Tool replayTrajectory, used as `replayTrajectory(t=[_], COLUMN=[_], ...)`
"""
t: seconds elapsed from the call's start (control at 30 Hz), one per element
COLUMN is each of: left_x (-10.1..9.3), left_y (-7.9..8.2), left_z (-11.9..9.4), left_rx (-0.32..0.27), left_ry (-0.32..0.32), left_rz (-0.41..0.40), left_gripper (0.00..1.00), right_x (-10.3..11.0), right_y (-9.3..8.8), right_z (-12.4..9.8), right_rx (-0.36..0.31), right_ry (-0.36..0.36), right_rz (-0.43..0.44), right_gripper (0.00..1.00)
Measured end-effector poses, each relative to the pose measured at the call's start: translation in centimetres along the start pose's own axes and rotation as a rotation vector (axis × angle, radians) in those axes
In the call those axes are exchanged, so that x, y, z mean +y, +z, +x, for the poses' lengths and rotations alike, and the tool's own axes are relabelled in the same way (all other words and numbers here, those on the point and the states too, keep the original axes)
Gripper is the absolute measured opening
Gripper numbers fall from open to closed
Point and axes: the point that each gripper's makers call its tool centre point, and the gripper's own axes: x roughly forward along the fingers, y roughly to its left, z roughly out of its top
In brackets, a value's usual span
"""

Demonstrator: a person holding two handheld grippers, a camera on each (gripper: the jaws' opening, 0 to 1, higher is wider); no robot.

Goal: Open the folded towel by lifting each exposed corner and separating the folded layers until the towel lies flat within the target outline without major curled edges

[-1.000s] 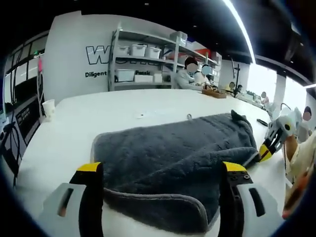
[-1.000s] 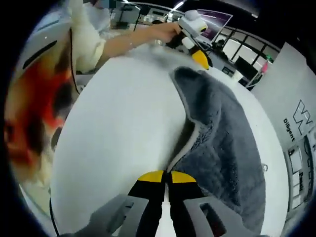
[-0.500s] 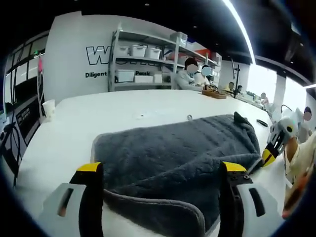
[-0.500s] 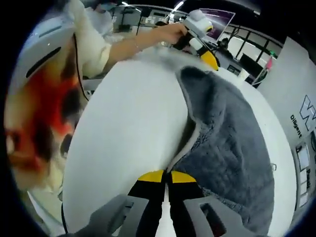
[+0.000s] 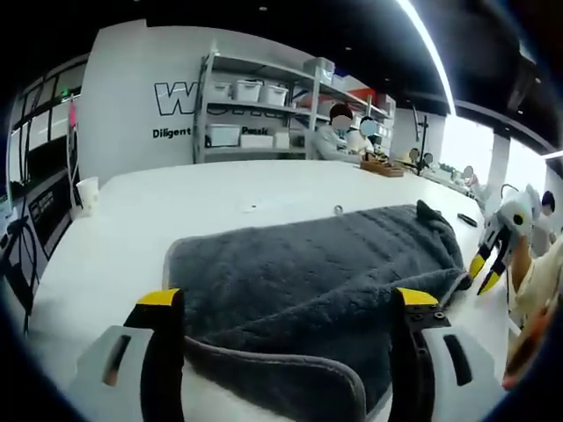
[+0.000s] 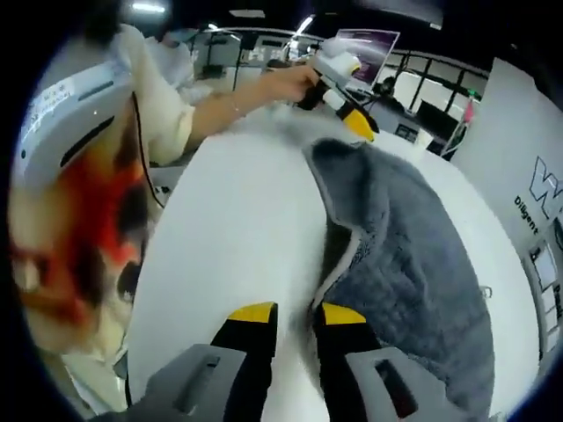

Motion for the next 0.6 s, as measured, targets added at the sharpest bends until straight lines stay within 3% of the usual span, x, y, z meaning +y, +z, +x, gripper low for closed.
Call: replayTrajectory(t=[0.17,0.3,0.47,0.6], left_x=[0.0,0.1,0.1,-0.2], left_y=[0.0,0.0,0.0,0.1], left_z=[0.0,0.1,0.1,0.0], left_rx=[0.001,0.001,0.000,-0.004], left_ry=[0.000,0.002,0.002,0.000], left_rz=[-0.002,-0.006,-0.009,-0.004], left_gripper=[0.97,0.97,0.97,0.97], right_x=[-0.7,-2.2,-3.4,-4.1], right_y=[0.3,-0.4,-1.1,-1.1], right_z=[-0.8,-1.5,-2.0,-2.5], right_rx=[-0.031,-0.032,-0.041,-0.097], right_ry=[-0.043,-0.120,-0.182,-0.220], right_rz=[0.027,0.088,0.135,0.200], right_gripper=[0.31,0.43,0.66,0.76])
